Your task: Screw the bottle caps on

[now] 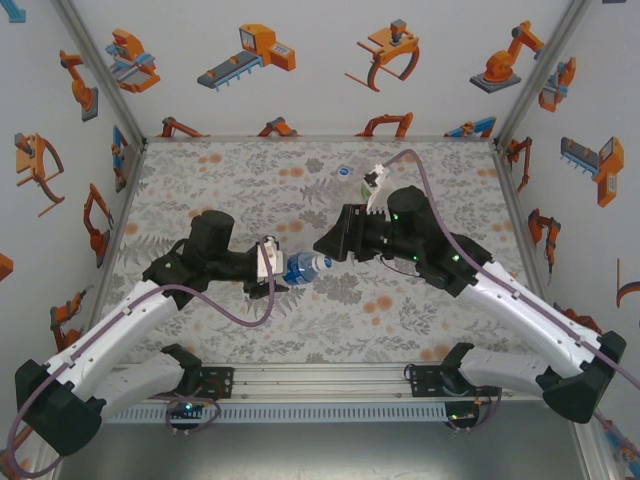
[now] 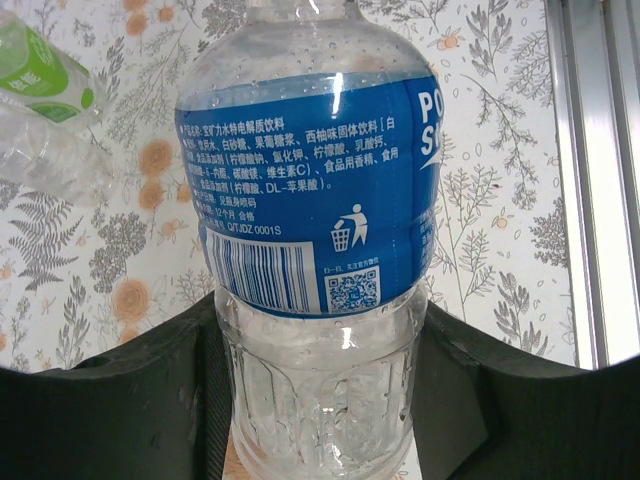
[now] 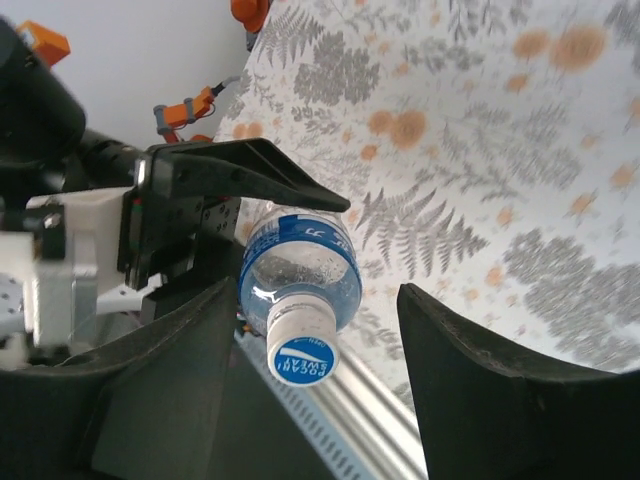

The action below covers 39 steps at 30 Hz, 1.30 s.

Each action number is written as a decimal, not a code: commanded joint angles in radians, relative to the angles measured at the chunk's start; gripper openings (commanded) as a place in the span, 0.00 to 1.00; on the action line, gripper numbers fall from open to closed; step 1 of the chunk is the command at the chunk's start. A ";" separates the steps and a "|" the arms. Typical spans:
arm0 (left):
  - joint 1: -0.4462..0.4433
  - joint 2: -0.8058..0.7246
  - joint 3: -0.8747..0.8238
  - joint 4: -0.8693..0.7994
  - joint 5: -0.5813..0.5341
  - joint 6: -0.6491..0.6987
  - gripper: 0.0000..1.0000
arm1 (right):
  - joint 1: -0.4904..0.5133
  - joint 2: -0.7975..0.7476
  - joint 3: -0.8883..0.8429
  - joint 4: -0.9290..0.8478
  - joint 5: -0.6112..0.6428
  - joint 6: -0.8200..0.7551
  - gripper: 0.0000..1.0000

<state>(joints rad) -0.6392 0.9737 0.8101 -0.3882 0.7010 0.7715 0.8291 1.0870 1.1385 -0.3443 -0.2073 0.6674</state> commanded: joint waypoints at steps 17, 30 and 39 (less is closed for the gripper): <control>-0.001 0.007 0.034 0.006 0.073 0.020 0.00 | 0.007 -0.051 -0.045 0.022 -0.466 -1.167 0.54; -0.001 0.011 0.034 0.006 0.078 0.019 0.00 | 0.006 -0.045 -0.090 0.048 -0.468 -1.167 0.32; -0.002 0.007 0.033 0.005 0.075 0.019 0.00 | 0.006 -0.030 -0.119 0.138 -0.318 -0.711 0.09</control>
<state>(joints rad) -0.6388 0.9825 0.8116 -0.3950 0.7391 0.7761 0.8288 1.0527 1.0416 -0.2893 -0.6048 -0.3065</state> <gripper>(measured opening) 0.560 0.342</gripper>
